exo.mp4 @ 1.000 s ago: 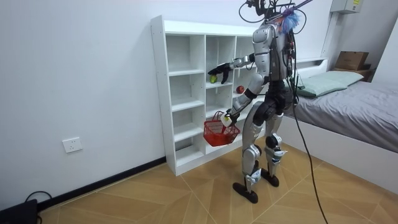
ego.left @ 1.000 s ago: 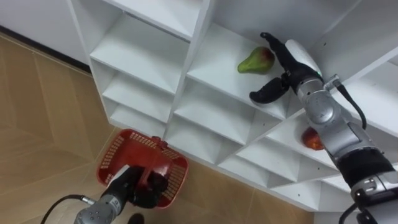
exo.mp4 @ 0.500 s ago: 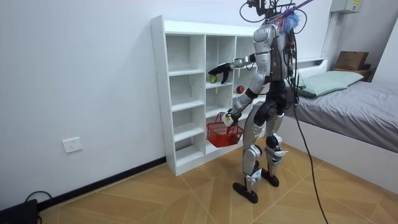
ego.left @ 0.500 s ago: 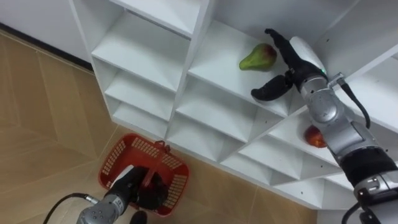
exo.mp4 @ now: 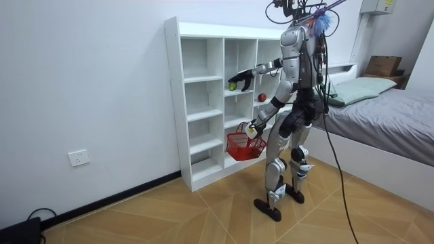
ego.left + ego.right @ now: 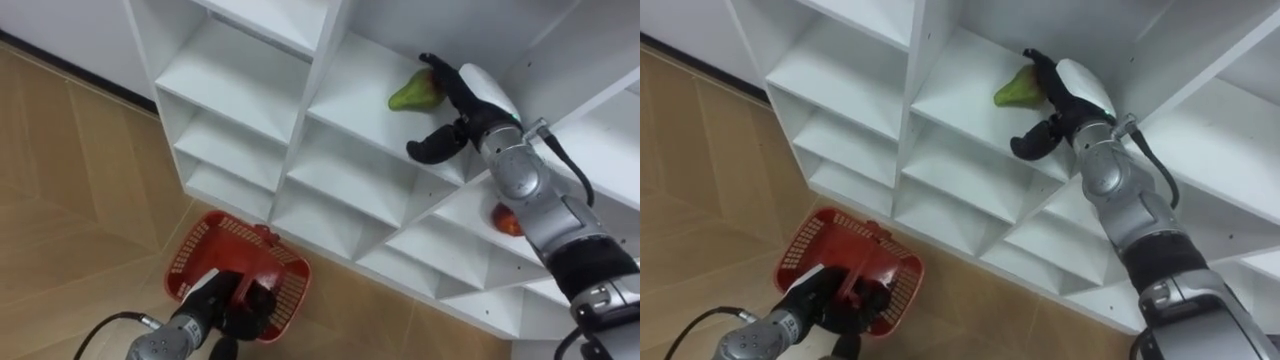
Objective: Collect fruits from the closet
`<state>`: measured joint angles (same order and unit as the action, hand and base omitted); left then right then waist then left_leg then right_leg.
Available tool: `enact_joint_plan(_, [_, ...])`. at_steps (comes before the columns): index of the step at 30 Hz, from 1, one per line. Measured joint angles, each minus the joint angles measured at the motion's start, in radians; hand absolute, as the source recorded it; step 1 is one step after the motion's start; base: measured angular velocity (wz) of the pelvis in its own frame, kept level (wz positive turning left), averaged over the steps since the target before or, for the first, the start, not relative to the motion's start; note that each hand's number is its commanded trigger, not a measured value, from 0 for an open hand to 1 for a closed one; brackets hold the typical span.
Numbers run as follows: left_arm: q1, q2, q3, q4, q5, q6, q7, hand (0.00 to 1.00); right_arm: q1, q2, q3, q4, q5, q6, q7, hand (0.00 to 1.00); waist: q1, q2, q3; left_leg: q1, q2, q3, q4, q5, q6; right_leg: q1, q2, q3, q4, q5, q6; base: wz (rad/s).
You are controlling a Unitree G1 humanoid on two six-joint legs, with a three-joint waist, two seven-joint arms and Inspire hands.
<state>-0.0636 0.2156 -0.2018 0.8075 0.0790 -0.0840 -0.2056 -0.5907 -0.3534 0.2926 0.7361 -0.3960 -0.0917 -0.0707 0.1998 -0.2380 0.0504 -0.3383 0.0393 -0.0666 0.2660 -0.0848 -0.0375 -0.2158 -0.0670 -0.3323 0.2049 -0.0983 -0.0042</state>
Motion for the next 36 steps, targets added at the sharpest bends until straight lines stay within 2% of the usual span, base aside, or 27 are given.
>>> enact_joint_plan(10, [-0.008, 0.005, -0.012, 0.000, -0.002, -0.002, 0.000, 1.00, 0.000, -0.001, 0.000, 0.003, 0.000, 0.004, 0.001, 0.00, 0.000, -0.005, 0.0039, 0.003, 0.001, 0.001, -0.029, 0.023, -0.004, -0.014, 0.001, 0.005, 0.000, 0.001, -0.003, 0.00])
enact_joint_plan(20, [-0.021, 0.004, -0.018, -0.001, -0.002, -0.003, 0.000, 1.00, -0.017, -0.004, 0.000, 0.005, 0.000, 0.006, 0.009, 0.00, 0.001, -0.009, 0.0077, 0.002, 0.001, 0.001, -0.029, 0.024, -0.005, -0.015, 0.001, 0.004, -0.001, 0.001, -0.003, 0.00])
enact_joint_plan(21, [-0.024, 0.003, -0.018, -0.001, -0.002, -0.003, 0.001, 1.00, -0.017, -0.004, 0.000, 0.005, 0.000, 0.006, 0.009, 0.08, 0.001, -0.009, 0.0079, 0.002, 0.001, 0.001, -0.028, 0.024, -0.005, -0.015, 0.001, 0.004, -0.001, 0.001, -0.003, 0.00])
enact_joint_plan(23, [-0.027, 0.003, -0.018, -0.001, -0.002, -0.003, 0.001, 1.00, -0.017, -0.004, 0.000, 0.005, 0.000, 0.005, 0.009, 0.75, 0.001, -0.008, 0.0082, 0.002, 0.001, 0.001, -0.028, 0.024, -0.005, -0.015, 0.001, 0.005, -0.001, 0.001, -0.003, 0.00])
enact_joint_plan(24, [-0.029, 0.003, -0.020, -0.001, -0.003, -0.003, 0.001, 1.00, -0.017, -0.004, 0.000, 0.006, 0.000, 0.005, 0.009, 1.00, 0.001, -0.008, 0.0083, 0.002, 0.001, 0.001, -0.028, 0.024, -0.005, -0.015, 0.001, 0.005, -0.001, 0.001, -0.003, 0.00])
enact_joint_plan(36, [-0.032, 0.001, -0.030, -0.001, -0.005, -0.004, 0.001, 1.00, -0.016, -0.004, 0.014, 0.020, -0.004, 0.000, 0.020, 1.00, 0.002, -0.004, 0.0116, 0.003, 0.001, 0.000, -0.029, 0.024, -0.005, -0.014, 0.002, 0.005, -0.001, 0.001, -0.003, 0.00])
